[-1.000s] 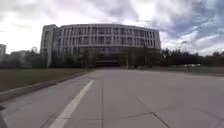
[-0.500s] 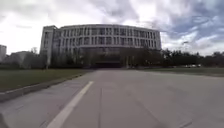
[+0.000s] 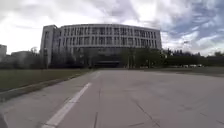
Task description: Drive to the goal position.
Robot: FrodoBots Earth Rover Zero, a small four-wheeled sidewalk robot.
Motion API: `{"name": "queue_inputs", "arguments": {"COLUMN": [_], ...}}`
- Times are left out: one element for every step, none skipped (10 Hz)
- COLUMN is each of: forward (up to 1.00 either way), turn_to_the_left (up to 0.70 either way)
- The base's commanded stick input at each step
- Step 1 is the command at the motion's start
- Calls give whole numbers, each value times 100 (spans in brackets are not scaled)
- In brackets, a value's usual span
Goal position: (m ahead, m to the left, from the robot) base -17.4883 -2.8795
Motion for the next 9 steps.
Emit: {"name": "queue_inputs", "arguments": {"forward": [100, 100, 100, 100, 100, 100, 100, 100, 100], "turn_to_the_left": [0, 37, 40, 39, 39, 21, 0, 0, 1]}}
